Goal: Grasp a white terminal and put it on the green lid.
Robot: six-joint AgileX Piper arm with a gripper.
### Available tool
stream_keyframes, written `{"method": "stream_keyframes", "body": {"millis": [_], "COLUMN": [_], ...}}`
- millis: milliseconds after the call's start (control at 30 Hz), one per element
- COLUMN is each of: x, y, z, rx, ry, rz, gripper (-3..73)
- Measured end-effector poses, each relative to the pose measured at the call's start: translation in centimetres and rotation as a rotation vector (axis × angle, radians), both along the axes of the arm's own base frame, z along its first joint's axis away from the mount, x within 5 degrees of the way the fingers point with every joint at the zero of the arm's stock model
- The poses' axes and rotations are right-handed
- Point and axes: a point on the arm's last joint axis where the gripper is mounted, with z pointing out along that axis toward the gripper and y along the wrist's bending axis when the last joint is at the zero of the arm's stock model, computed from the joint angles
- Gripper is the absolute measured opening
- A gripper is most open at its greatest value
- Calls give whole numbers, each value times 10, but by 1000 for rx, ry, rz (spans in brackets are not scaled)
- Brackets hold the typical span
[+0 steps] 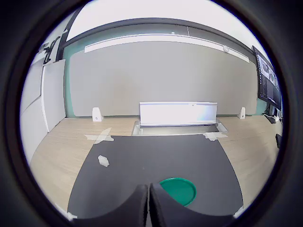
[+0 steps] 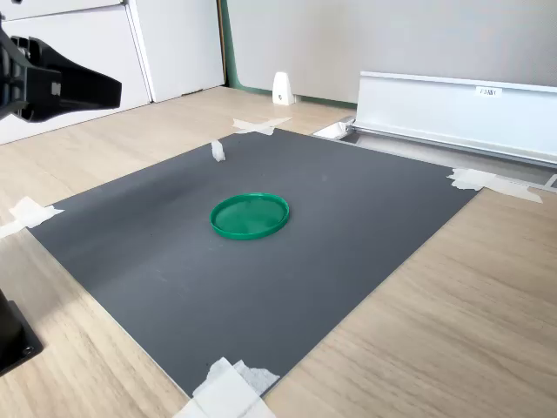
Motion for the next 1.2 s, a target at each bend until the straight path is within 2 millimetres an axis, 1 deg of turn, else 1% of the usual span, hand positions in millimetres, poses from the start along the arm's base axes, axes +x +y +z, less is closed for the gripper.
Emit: {"method": "stream_keyframes", "body": {"millis": [767, 867, 1000, 1200], "x": [0, 0, 9, 38], "y": [0, 0, 0, -2], "z": [2, 11, 29, 60], "rx": [-11, -11, -12, -30], "ry": [-3, -11, 35, 136], "rz": [3, 3, 3, 0], "gripper": [-9, -9, -9, -9]}}
